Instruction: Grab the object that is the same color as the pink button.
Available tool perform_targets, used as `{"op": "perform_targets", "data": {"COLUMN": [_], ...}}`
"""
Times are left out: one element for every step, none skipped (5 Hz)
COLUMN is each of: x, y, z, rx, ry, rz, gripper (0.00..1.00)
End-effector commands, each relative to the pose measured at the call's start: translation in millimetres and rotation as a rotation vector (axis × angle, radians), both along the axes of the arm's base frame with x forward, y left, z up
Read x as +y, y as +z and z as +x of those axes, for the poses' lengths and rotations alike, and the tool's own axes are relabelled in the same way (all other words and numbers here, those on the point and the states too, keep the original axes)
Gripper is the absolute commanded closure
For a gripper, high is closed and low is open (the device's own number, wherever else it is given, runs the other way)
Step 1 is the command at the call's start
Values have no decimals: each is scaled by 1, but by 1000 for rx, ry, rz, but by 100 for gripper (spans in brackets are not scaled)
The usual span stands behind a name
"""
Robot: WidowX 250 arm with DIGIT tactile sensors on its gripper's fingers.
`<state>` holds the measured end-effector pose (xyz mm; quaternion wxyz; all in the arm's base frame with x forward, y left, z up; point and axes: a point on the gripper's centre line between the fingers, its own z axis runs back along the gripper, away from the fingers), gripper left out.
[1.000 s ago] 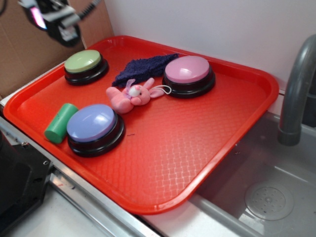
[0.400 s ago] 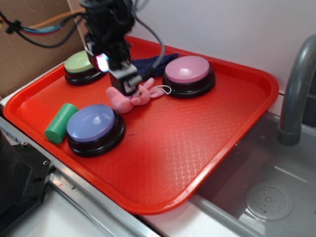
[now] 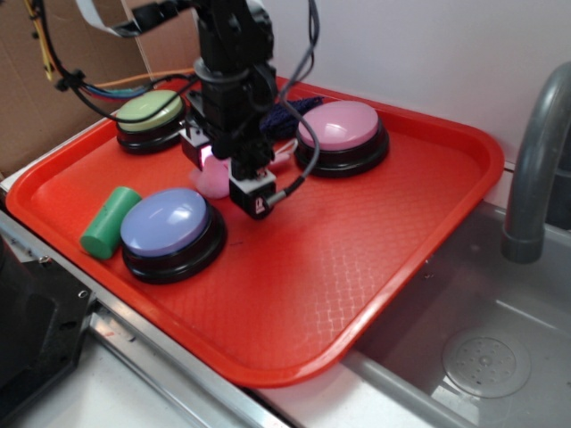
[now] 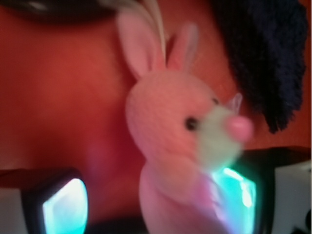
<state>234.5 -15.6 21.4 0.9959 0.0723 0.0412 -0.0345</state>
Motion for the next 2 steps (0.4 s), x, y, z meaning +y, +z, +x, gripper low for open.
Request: {"op": "perform_targets", "data": {"x": [8, 12], "y": [-1, 5], "z": [3, 1], "rx": [-22, -20], "ry": [88, 97], "rz": [2, -23], "gripper": [100, 100]}}
